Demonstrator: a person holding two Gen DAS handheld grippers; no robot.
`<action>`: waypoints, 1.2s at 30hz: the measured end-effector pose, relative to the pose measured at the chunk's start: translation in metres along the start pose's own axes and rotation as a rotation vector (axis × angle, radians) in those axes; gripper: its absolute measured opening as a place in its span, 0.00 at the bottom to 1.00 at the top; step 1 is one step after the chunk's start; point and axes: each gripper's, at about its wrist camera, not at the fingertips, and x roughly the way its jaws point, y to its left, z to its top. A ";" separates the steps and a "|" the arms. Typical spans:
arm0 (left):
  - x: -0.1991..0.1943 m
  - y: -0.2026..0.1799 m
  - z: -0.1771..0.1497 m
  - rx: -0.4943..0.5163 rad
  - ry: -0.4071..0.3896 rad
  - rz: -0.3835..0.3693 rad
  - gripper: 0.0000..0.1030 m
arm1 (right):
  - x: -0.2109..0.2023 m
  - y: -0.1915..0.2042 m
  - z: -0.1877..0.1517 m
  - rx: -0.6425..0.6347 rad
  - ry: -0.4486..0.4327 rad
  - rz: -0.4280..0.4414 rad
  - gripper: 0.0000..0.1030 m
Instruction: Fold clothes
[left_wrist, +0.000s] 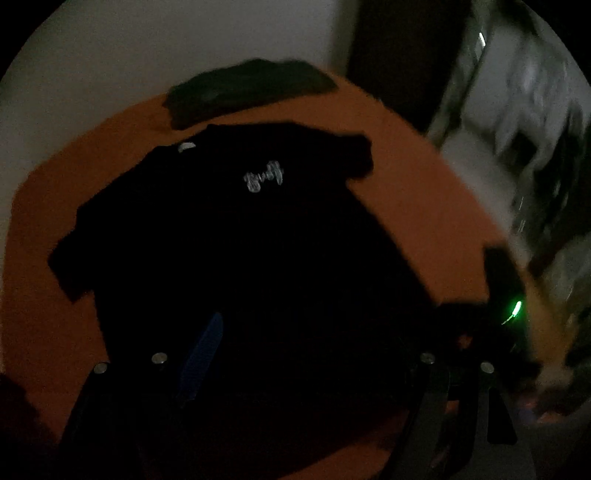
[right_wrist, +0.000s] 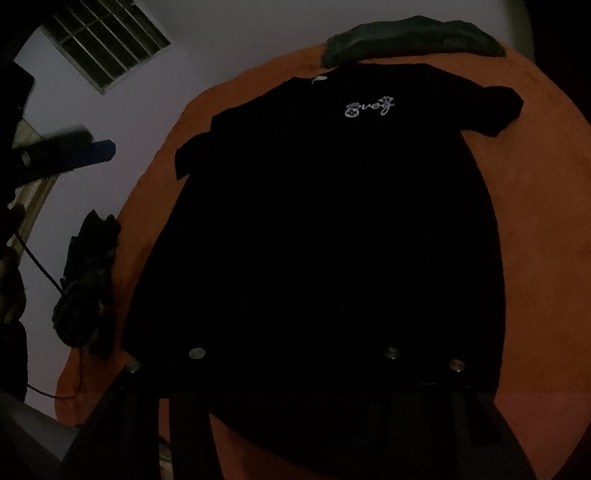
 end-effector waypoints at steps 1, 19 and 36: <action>0.001 -0.004 -0.001 0.012 0.003 0.013 0.78 | 0.001 0.000 -0.001 0.002 0.003 -0.001 0.47; 0.006 -0.029 -0.016 0.093 -0.057 0.247 0.78 | -0.004 -0.007 -0.005 0.023 -0.007 -0.024 0.48; 0.026 0.076 0.000 -0.189 -0.016 0.238 0.78 | -0.071 0.009 0.104 -0.154 -0.073 -0.269 0.61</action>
